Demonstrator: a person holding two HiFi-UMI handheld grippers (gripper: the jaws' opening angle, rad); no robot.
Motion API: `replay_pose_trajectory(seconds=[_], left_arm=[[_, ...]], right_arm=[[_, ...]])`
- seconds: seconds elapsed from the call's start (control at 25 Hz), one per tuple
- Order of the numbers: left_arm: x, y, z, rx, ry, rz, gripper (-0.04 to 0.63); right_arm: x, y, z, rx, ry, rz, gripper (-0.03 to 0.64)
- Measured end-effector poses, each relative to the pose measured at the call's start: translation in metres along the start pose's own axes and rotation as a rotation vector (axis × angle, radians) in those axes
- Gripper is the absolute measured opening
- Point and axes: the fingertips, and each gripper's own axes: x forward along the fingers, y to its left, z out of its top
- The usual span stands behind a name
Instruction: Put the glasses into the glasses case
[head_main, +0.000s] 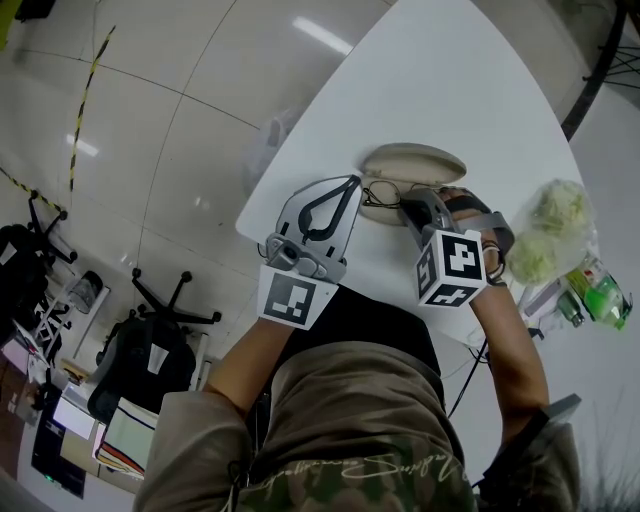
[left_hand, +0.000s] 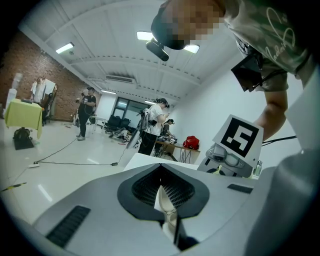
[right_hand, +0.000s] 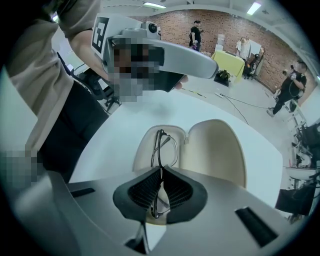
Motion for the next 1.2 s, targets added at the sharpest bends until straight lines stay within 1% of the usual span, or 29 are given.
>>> replay_pose_trajectory(seconds=[0.2,0.36,0.52,0.76,0.92,1.08,1.2], left_arm=[[-0.003,0.002,0.004,0.012,-0.014,0.004,0.006],[-0.007,0.002,0.004,0.022,-0.010,0.000,0.006],[-0.013,0.002,0.010,0.002,-0.020,-0.009,0.006],[-0.027,-0.001,0.023,0.027,-0.040,0.000,0.006],[-0.032,-0.006,0.029,0.040,-0.056,0.004,0.006],[-0.039,-0.011,0.036,0.051,-0.066,-0.007,0.006],[-0.044,-0.014,0.040,0.056,-0.072,-0.003,0.006]], right_arm=[[0.004,0.005,0.001,-0.006,0.017,0.008,0.026],[0.004,0.005,0.002,0.032,0.006,0.012,0.026],[-0.001,-0.001,0.002,0.049,0.006,-0.006,0.028],[-0.010,-0.002,0.004,0.064,-0.004,-0.030,0.028],[-0.013,-0.003,0.004,0.062,0.001,-0.059,0.028],[-0.022,-0.006,0.004,0.100,-0.009,-0.090,0.028],[-0.035,-0.012,0.005,0.114,-0.022,-0.133,0.028]])
